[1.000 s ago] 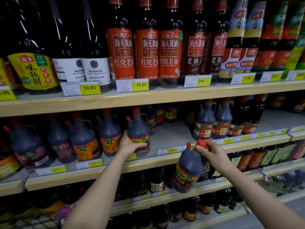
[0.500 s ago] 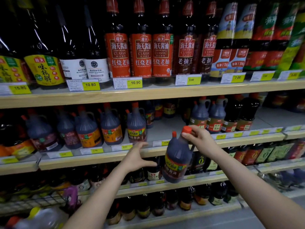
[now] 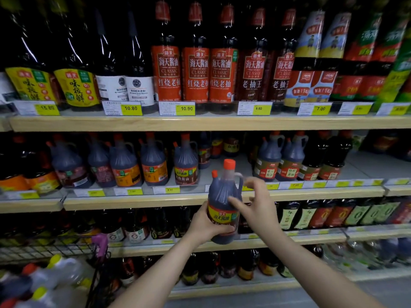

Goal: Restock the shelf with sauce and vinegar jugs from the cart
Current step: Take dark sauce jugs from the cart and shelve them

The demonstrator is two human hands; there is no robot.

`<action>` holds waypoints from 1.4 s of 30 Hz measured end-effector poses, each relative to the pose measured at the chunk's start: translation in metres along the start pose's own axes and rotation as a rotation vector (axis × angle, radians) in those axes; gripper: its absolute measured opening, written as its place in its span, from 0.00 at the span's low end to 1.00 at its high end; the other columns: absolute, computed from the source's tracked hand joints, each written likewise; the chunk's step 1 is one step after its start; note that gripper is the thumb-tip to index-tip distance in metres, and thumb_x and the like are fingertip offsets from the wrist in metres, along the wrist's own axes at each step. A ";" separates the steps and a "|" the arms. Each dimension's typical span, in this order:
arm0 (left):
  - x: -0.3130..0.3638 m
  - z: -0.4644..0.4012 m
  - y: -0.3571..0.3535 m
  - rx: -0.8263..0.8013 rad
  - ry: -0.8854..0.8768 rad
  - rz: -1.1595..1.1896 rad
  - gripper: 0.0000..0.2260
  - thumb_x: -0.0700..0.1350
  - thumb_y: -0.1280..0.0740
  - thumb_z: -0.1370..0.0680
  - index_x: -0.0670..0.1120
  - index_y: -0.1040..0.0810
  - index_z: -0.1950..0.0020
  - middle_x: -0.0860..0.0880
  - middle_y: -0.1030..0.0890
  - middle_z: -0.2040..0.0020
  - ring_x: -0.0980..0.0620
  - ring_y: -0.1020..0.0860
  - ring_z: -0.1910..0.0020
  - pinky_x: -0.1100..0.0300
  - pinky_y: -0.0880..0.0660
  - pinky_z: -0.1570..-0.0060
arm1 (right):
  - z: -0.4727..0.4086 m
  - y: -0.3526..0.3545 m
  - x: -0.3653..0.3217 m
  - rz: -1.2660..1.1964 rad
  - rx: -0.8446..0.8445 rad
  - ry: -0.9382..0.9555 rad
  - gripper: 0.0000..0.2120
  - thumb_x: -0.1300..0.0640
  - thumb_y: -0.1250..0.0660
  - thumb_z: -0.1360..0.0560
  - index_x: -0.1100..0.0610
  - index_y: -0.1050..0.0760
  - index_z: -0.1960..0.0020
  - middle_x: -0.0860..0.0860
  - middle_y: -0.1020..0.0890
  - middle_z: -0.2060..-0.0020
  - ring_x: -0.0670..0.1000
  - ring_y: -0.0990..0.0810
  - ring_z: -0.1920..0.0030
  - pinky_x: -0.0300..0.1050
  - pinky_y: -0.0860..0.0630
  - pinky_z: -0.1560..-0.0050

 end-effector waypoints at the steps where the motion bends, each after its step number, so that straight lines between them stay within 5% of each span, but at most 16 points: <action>1: 0.001 0.000 0.001 0.013 0.005 -0.005 0.34 0.49 0.19 0.46 0.53 0.27 0.43 0.55 0.19 0.51 0.58 0.21 0.52 0.67 0.26 0.56 | 0.005 -0.006 0.002 0.086 -0.039 0.010 0.24 0.44 0.28 0.33 0.52 0.31 0.43 0.46 0.28 0.43 0.47 0.26 0.44 0.46 0.25 0.52; 4: 0.004 -0.004 0.003 0.035 -0.001 -0.031 0.33 0.51 0.20 0.47 0.53 0.25 0.44 0.55 0.18 0.52 0.58 0.20 0.52 0.64 0.23 0.54 | 0.002 -0.026 0.010 0.167 -0.169 -0.060 0.37 0.41 0.27 0.36 0.53 0.36 0.33 0.48 0.32 0.35 0.50 0.28 0.38 0.50 0.25 0.47; 7: 0.004 -0.012 0.002 0.051 -0.010 -0.034 0.33 0.51 0.20 0.48 0.53 0.25 0.45 0.55 0.18 0.52 0.57 0.20 0.53 0.63 0.22 0.53 | -0.005 -0.043 0.013 0.066 -0.237 -0.153 0.46 0.45 0.24 0.39 0.52 0.44 0.28 0.51 0.28 0.37 0.55 0.26 0.39 0.50 0.26 0.45; 11: 0.015 -0.021 0.004 0.042 -0.061 -0.051 0.31 0.47 0.19 0.44 0.53 0.27 0.45 0.56 0.19 0.53 0.59 0.21 0.54 0.70 0.26 0.61 | -0.021 -0.041 0.015 -0.086 -0.159 -0.152 0.41 0.52 0.21 0.41 0.51 0.41 0.36 0.50 0.23 0.47 0.55 0.21 0.48 0.48 0.25 0.55; 16: 0.037 -0.051 0.030 -0.032 -0.185 -0.133 0.36 0.52 0.19 0.42 0.52 0.31 0.38 0.56 0.23 0.42 0.57 0.25 0.42 0.63 0.28 0.46 | -0.045 -0.041 0.006 -0.144 -0.044 -0.050 0.41 0.53 0.21 0.41 0.50 0.40 0.35 0.50 0.25 0.42 0.52 0.24 0.43 0.50 0.23 0.49; 23: 0.004 -0.084 0.136 0.423 -0.183 -0.405 0.29 0.52 0.22 0.37 0.41 0.27 0.42 0.45 0.25 0.47 0.45 0.27 0.43 0.57 0.30 0.47 | -0.103 -0.086 0.001 -0.033 0.003 0.055 0.39 0.54 0.22 0.38 0.58 0.38 0.33 0.54 0.30 0.35 0.56 0.29 0.35 0.38 0.34 0.50; 29: 0.000 -0.118 0.126 0.509 -0.155 -0.328 0.49 0.49 0.20 0.39 0.39 0.45 0.27 0.40 0.34 0.31 0.43 0.36 0.31 0.58 0.38 0.35 | -0.141 -0.124 0.028 0.033 0.035 -0.020 0.42 0.50 0.23 0.37 0.57 0.40 0.30 0.55 0.30 0.35 0.60 0.28 0.37 0.51 0.28 0.49; 42: -0.012 -0.138 0.127 0.555 -0.133 -0.297 0.46 0.49 0.21 0.37 0.40 0.45 0.28 0.41 0.33 0.32 0.42 0.34 0.32 0.54 0.34 0.37 | -0.169 -0.161 0.046 0.128 -0.075 -0.182 0.48 0.47 0.25 0.36 0.53 0.49 0.25 0.58 0.33 0.34 0.64 0.29 0.38 0.57 0.29 0.45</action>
Point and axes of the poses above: each hand's wrist, its own z-axis away from the middle knuckle, its own y-axis out of the back of the hand, x = y × z, the point moved 8 cm from there along -z, towards the middle knuckle
